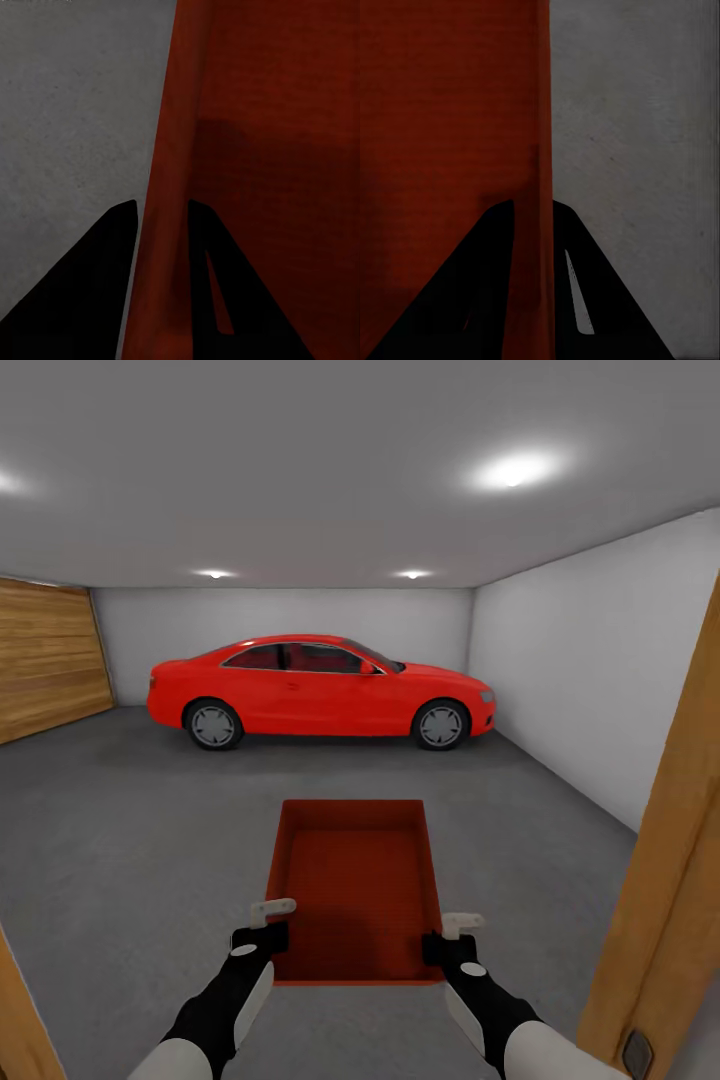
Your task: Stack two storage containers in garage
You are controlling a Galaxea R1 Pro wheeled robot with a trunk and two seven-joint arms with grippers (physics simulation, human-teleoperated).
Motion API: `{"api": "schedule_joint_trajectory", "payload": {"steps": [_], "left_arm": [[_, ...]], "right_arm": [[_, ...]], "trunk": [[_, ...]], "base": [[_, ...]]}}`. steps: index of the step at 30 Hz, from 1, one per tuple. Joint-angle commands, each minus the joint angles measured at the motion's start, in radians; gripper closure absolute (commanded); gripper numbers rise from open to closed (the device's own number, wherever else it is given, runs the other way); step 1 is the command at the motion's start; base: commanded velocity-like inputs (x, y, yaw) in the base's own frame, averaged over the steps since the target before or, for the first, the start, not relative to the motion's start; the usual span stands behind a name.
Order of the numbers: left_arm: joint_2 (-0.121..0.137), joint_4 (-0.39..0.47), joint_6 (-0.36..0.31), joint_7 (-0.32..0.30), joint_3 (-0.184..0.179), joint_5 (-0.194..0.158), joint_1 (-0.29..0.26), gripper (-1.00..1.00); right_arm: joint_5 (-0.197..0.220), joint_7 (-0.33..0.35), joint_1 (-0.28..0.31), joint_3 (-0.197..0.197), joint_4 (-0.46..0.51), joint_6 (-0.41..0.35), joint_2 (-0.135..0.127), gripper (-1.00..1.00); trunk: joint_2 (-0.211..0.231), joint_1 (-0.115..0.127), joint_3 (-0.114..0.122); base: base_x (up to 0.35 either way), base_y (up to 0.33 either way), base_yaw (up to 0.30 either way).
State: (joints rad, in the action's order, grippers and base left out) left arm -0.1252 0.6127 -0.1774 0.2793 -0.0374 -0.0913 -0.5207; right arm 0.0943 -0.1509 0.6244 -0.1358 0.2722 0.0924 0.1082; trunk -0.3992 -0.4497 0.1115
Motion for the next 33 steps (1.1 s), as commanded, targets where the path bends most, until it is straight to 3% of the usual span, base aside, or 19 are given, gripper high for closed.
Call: {"api": "schedule_joint_trajectory", "payload": {"steps": [1,8,17,26,33], "left_arm": [[0.005,0.002,-0.008,0.020,-0.004,0.008,0.001,1.00],[0.004,0.001,-0.008,0.020,-0.003,0.007,0.001,1.00],[0.004,0.002,-0.008,0.020,-0.003,0.007,0.001,1.00],[0.004,0.001,-0.008,0.020,-0.004,0.008,0.001,1.00],[0.003,-0.001,-0.008,0.020,-0.006,0.011,0.002,1.00]], "right_arm": [[0.007,-0.032,0.001,0.013,-0.001,0.006,-0.001,1.00],[0.006,-0.032,0.001,0.013,-0.001,0.006,-0.002,1.00],[0.005,-0.032,0.001,0.013,-0.001,0.006,-0.002,1.00],[0.005,-0.033,0.001,0.014,-0.001,0.010,-0.002,1.00],[0.005,-0.033,0.001,0.013,-0.001,0.010,-0.002,1.00]], "trunk": [[-0.001,0.000,0.000],[-0.001,0.000,0.000],[-0.001,0.000,0.000],[-0.001,0.000,0.000],[-0.001,0.000,0.000]], "base": [[0.000,0.000,-0.238],[0.055,0.040,-0.165],[0.205,0.175,-0.008],[0.024,0.014,0.000],[0.258,0.000,0.000]]}}
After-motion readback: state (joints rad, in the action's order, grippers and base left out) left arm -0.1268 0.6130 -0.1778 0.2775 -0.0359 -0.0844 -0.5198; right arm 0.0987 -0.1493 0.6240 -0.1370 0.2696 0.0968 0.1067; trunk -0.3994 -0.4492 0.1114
